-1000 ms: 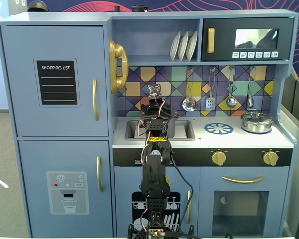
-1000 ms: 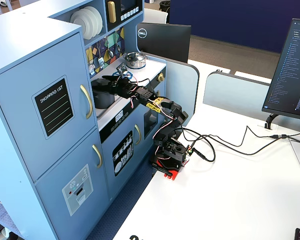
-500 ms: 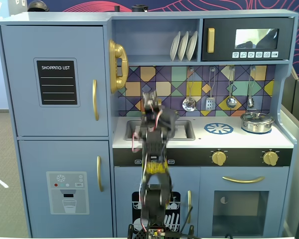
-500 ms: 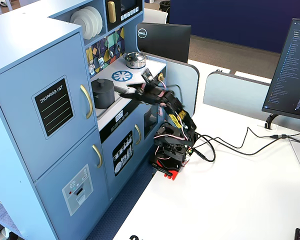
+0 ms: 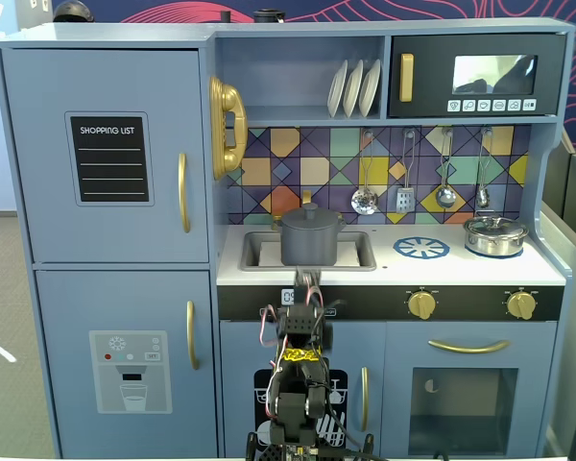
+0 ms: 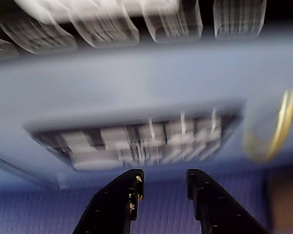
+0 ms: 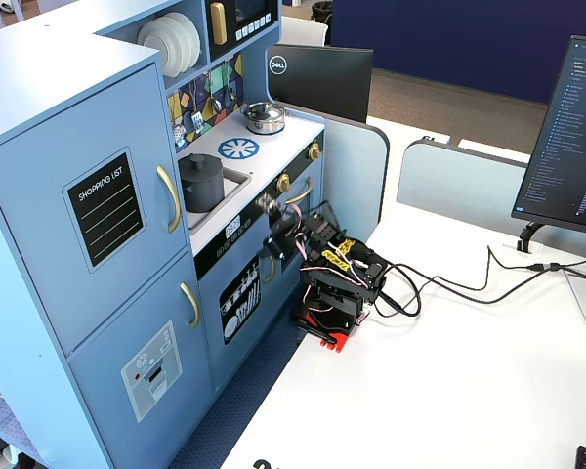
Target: Pick up the lid from the counter and put it on the gray recipient
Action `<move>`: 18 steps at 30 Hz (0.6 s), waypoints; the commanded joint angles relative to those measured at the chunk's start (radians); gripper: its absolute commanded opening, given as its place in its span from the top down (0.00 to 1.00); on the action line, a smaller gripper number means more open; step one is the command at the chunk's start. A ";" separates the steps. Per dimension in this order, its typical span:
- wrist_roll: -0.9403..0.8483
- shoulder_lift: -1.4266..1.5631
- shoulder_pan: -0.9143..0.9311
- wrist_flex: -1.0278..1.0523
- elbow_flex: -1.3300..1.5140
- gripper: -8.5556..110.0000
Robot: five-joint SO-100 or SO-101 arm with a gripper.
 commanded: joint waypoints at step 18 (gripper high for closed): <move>0.077 0.063 -0.061 0.540 0.086 0.90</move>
